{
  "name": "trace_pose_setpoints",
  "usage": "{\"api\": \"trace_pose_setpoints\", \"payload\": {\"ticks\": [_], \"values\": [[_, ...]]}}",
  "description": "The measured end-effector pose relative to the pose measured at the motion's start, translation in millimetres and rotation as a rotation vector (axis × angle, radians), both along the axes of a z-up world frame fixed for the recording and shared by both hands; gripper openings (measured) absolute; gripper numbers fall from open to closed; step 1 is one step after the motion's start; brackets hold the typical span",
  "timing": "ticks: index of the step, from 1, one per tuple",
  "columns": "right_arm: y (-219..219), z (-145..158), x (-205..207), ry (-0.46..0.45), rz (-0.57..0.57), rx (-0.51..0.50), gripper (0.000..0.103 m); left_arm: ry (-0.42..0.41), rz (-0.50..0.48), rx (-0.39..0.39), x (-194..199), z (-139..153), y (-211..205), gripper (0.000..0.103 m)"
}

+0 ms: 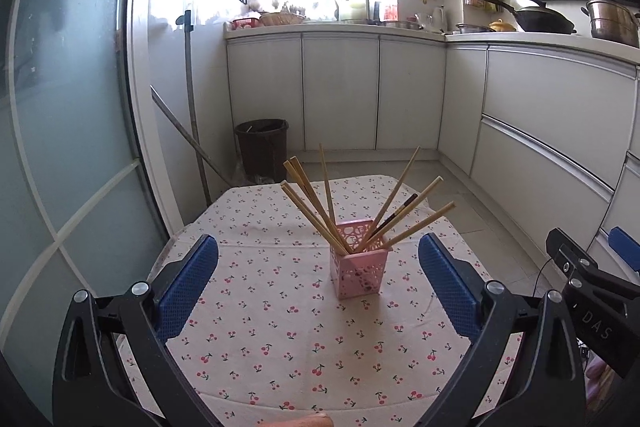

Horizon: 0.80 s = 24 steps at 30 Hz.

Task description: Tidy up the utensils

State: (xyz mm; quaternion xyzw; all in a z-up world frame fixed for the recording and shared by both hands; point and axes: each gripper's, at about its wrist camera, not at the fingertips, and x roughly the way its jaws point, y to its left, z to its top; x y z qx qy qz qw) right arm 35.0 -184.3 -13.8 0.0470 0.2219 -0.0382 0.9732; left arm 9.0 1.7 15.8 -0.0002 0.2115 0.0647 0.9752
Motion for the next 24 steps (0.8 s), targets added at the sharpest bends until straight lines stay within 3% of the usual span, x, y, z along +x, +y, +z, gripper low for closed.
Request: {"api": "trace_pose_setpoints", "payload": {"ticks": [24], "values": [[4.0,-5.5,3.8,0.034,0.015,0.003,0.096,0.024,0.010,-0.003,2.6,-3.1,4.3,0.096]]}}
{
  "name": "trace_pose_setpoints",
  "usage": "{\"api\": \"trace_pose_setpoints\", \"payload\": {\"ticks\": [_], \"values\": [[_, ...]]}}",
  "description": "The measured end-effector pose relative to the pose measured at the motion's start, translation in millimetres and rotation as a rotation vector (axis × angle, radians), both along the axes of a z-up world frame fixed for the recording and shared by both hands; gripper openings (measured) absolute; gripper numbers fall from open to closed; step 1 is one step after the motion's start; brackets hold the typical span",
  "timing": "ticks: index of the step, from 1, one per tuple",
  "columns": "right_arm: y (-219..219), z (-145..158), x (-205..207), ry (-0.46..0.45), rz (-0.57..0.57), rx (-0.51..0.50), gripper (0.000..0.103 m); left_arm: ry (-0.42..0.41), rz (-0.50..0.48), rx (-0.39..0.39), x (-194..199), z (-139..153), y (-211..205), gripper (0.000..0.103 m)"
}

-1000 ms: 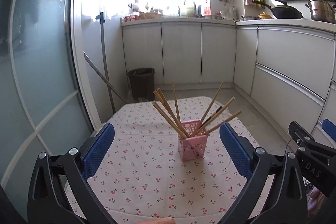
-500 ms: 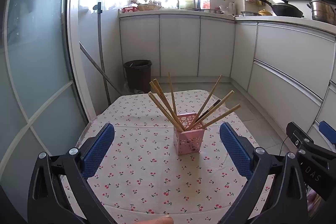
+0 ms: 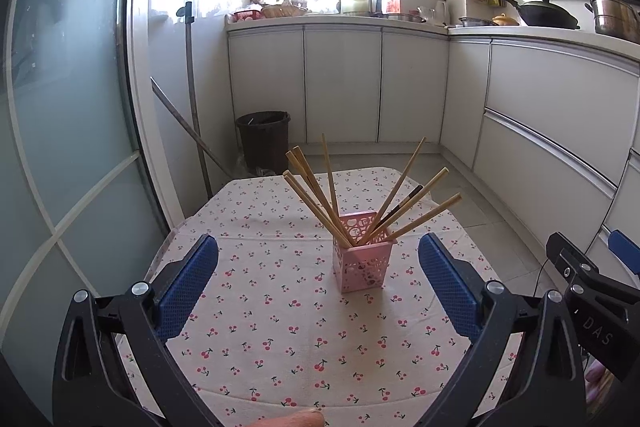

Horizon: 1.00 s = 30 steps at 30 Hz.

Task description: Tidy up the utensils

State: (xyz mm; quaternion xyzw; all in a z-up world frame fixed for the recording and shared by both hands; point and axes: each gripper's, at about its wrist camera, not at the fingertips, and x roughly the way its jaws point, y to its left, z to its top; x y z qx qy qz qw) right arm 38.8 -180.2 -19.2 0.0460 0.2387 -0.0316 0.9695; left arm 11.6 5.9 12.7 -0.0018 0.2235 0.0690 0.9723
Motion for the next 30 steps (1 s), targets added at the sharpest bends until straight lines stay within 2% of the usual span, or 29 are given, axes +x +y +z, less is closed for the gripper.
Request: {"api": "trace_pose_setpoints", "payload": {"ticks": [30], "values": [[1.5,-3.6,1.3,0.020,0.004,0.007,0.096,0.031,0.007,0.007,5.9,-5.2,1.1,0.096]]}}
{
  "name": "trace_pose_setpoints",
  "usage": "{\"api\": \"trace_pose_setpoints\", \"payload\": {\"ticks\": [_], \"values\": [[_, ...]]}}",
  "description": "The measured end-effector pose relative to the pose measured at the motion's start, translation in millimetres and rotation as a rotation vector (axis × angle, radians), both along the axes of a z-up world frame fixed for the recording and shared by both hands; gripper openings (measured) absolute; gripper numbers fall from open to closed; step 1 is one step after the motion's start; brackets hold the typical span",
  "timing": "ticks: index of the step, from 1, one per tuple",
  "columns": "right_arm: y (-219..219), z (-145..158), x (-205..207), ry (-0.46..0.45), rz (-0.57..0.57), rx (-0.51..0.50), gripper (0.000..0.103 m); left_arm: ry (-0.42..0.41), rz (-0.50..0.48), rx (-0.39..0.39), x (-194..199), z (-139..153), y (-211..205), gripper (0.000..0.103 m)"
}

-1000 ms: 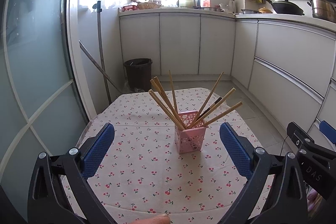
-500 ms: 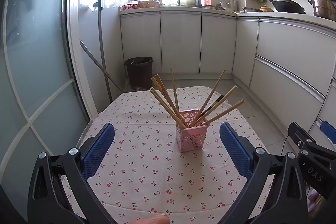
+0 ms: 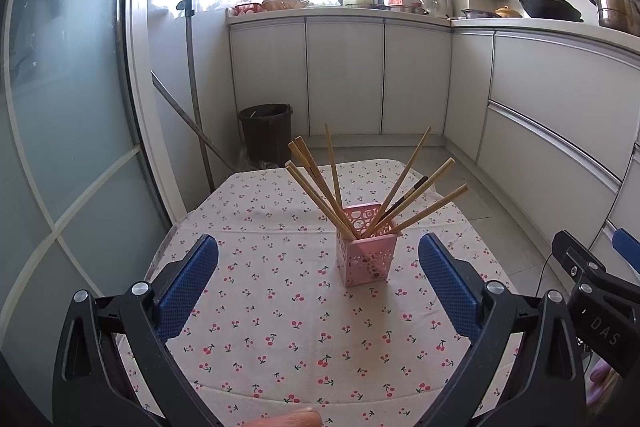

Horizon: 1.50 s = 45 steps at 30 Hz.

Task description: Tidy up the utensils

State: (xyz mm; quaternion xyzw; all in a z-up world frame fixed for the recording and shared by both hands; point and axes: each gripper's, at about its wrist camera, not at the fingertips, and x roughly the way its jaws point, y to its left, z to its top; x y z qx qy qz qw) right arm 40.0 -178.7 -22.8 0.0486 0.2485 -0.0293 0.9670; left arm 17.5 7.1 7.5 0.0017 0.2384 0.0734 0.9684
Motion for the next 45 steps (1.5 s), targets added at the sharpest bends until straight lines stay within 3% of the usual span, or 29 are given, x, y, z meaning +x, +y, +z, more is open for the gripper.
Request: {"api": "trace_pose_setpoints", "payload": {"ticks": [29,39,42,45], "values": [[-1.8,-0.2,2.0,0.019,0.004,0.008,0.096,0.019,-0.001,0.000,2.9,-5.7,-1.9,0.096],[-2.1,-0.7,3.1,0.023,0.004,0.006,0.096,0.009,-0.058,-0.004,1.1,-7.9,-7.4,0.088],[-2.0,-1.4,3.4,0.024,0.003,0.005,0.096,0.011,-0.041,0.020,0.6,-7.9,-9.7,0.095],[-2.1,-1.9,3.9,0.027,0.001,0.003,0.096,0.008,-0.019,0.024,-0.4,-6.9,-9.5,0.096]]}}
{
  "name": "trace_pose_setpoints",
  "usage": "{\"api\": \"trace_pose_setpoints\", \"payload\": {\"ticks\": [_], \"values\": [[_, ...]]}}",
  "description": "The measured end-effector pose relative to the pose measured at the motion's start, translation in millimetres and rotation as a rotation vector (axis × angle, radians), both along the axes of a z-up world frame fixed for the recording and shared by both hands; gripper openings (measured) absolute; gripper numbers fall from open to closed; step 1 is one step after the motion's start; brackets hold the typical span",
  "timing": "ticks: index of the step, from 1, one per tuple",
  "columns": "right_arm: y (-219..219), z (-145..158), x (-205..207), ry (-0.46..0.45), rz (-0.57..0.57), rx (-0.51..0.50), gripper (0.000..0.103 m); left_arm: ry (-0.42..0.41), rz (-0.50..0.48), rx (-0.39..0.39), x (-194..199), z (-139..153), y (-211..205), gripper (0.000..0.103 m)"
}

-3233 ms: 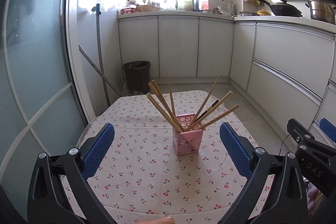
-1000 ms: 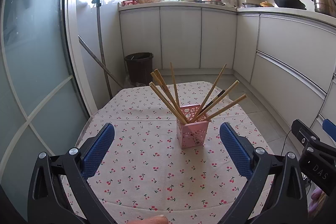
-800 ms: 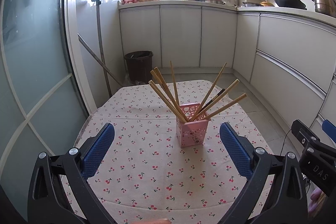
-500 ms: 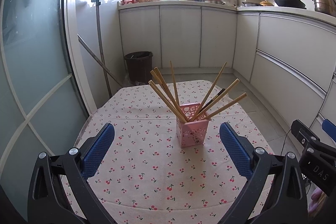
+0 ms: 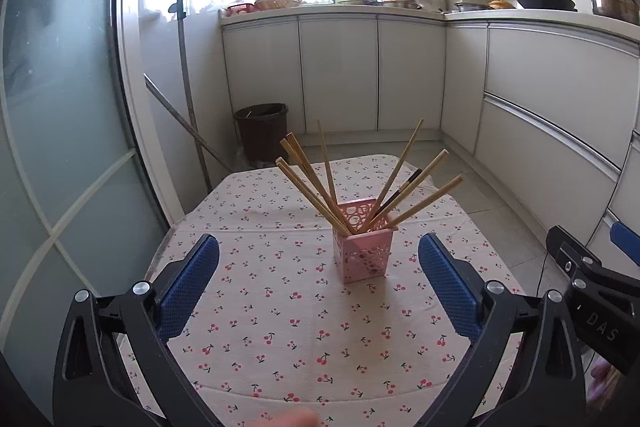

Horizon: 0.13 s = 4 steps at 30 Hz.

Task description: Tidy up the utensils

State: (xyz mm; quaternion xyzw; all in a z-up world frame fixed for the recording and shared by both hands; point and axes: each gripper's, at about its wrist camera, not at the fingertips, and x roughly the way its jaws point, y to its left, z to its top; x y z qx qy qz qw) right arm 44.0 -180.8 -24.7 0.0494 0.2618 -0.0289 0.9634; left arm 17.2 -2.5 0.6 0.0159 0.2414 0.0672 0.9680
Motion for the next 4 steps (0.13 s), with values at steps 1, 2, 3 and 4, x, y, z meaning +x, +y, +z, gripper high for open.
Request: {"api": "trace_pose_setpoints", "payload": {"ticks": [1,2,3,4], "values": [[-0.3,0.0,0.3,0.000,-0.001,0.000,0.096,0.003,-0.007,-0.002,0.1,0.1,-0.1,0.096],[0.1,0.0,-0.2,0.000,-0.003,-0.001,0.096,0.002,-0.004,-0.001,-0.3,0.3,-0.1,0.096],[0.6,-0.1,-0.3,0.000,-0.003,-0.001,0.096,-0.001,-0.002,0.002,-0.9,0.1,-0.2,0.096],[0.7,-0.4,-0.3,0.001,-0.003,-0.001,0.096,0.000,-0.004,0.002,-1.0,0.0,-0.3,0.096]]}}
